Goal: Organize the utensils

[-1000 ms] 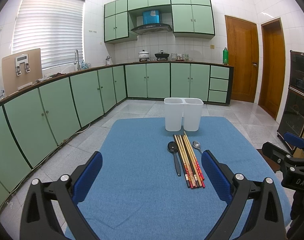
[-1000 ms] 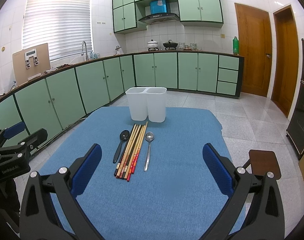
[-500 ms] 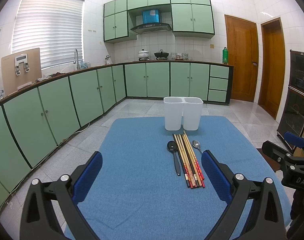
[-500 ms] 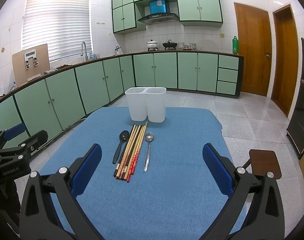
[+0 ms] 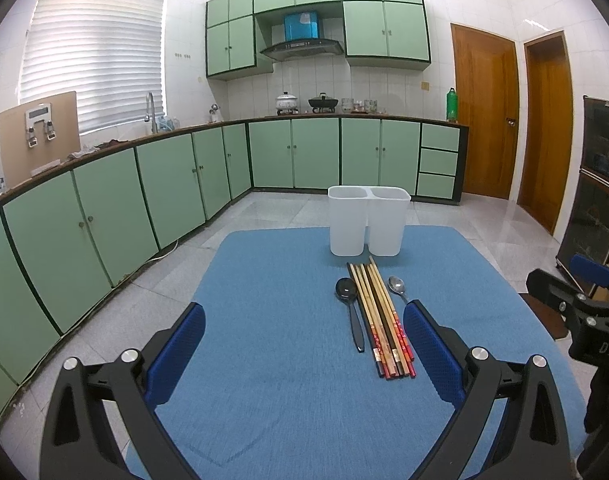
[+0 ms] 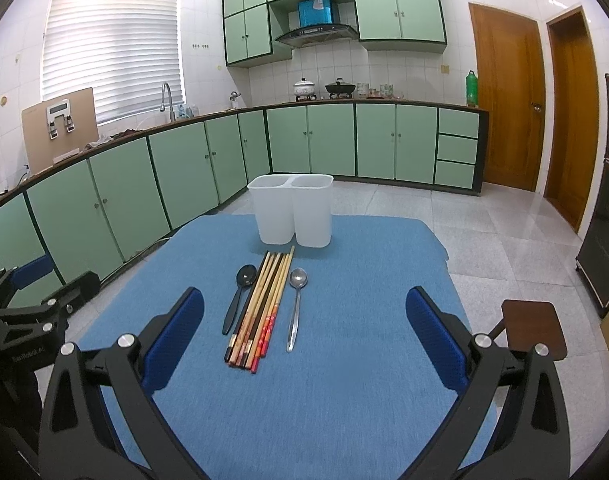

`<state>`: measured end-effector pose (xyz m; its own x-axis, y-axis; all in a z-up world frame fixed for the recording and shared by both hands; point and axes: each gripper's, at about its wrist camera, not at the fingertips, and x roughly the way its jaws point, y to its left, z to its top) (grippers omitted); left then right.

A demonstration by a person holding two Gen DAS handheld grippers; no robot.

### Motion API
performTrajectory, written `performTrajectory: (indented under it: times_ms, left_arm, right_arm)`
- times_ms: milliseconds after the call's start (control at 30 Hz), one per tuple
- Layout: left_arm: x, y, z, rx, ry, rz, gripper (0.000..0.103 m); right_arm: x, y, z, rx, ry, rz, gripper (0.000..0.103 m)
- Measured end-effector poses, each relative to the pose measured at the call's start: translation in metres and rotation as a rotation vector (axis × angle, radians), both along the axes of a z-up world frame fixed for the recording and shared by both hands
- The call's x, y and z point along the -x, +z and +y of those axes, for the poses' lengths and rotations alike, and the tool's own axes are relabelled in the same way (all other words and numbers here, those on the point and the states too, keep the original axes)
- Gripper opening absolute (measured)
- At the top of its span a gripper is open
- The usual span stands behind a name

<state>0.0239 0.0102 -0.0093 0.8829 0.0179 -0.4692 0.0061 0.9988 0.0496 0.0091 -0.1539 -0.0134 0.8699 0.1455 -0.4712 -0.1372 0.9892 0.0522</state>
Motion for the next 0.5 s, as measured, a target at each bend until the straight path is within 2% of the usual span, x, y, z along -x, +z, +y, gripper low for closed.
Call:
performTrajectory:
  times_ms: [233, 500]
  left_arm:
    - [-0.033, -0.012, 0.004, -0.009, 0.010, 0.032, 0.097]
    - [-0.102, -0.043, 0.008, -0.039, 0.022, 0.123, 0.097]
  right_arm:
    - [-0.043, -0.006, 0.003, 0.032, 0.009, 0.026, 0.098]
    - [-0.119, -0.036, 0.009, 0.052, 0.020, 0.145, 0.098]
